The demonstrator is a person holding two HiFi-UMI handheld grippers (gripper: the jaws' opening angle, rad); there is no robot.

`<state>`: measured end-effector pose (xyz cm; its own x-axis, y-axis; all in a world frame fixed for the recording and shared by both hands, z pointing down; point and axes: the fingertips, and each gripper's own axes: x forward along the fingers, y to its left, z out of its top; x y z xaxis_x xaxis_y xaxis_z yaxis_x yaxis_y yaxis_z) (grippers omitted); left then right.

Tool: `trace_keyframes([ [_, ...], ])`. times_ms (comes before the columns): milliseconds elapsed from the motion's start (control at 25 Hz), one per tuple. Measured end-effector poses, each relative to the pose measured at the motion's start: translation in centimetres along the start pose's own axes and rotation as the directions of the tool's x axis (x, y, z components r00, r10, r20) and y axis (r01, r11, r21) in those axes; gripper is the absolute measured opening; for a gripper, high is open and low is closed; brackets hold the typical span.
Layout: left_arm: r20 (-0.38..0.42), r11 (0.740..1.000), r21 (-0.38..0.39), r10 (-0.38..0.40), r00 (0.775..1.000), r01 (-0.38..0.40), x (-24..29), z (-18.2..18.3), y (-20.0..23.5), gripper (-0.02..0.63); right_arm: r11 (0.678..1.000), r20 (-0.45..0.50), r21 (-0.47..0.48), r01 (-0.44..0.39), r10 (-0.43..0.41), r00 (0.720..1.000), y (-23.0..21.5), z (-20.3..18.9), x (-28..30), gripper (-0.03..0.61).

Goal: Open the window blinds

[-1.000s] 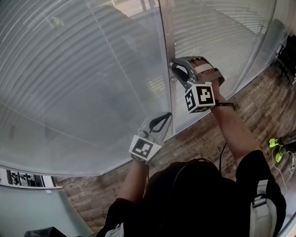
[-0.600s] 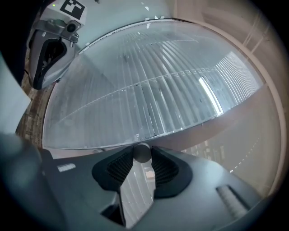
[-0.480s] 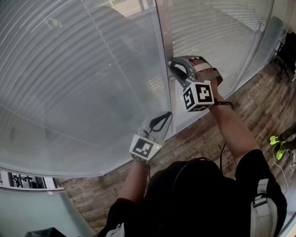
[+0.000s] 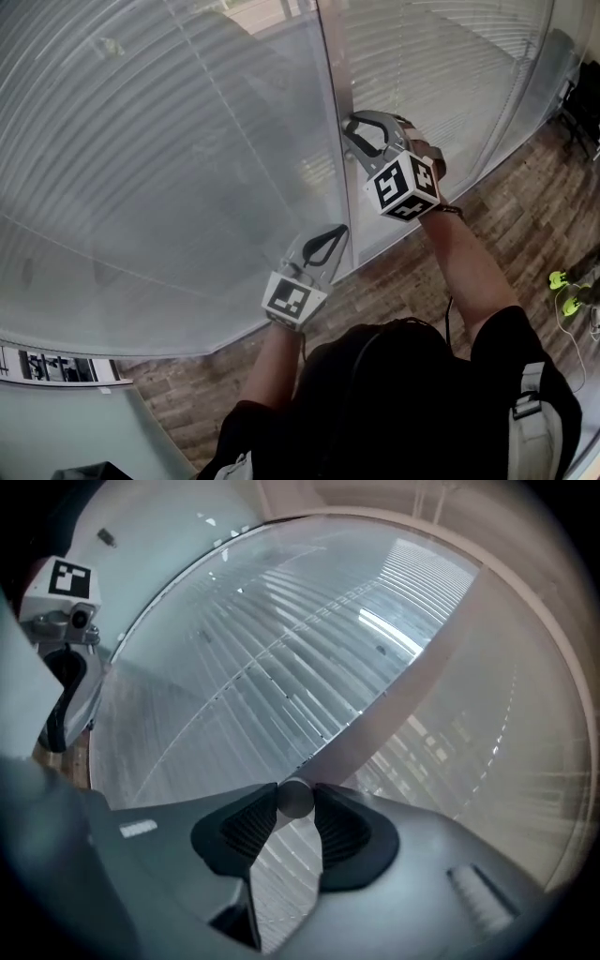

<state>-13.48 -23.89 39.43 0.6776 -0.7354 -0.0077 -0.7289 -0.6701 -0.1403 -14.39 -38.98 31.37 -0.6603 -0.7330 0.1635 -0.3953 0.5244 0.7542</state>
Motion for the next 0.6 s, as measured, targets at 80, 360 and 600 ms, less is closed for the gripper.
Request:
trace_keyframes([
  [80, 0.0, 1.0, 0.006, 0.005, 1.0, -0.005, -0.13, -0.44, 0.11, 0.004, 0.998, 0.013, 0.07, 0.0, -0.001, 1.0, -0.13, -0.03, 0.01, 0.127],
  [360, -0.01, 1.0, -0.005, 0.002, 1.0, -0.002, -0.29, -0.67, -0.07, 0.003, 0.939, 0.084, 0.341, -0.03, 0.002, 0.996, -0.5, -0.53, 0.11, 0.129],
  [600, -0.011, 1.0, 0.001, 0.016, 1.0, -0.016, -0.3, -0.79, 0.4, 0.003, 0.844, 0.136, 0.532, -0.073, 0.001, 0.991, -0.74, -0.75, 0.19, 0.129],
])
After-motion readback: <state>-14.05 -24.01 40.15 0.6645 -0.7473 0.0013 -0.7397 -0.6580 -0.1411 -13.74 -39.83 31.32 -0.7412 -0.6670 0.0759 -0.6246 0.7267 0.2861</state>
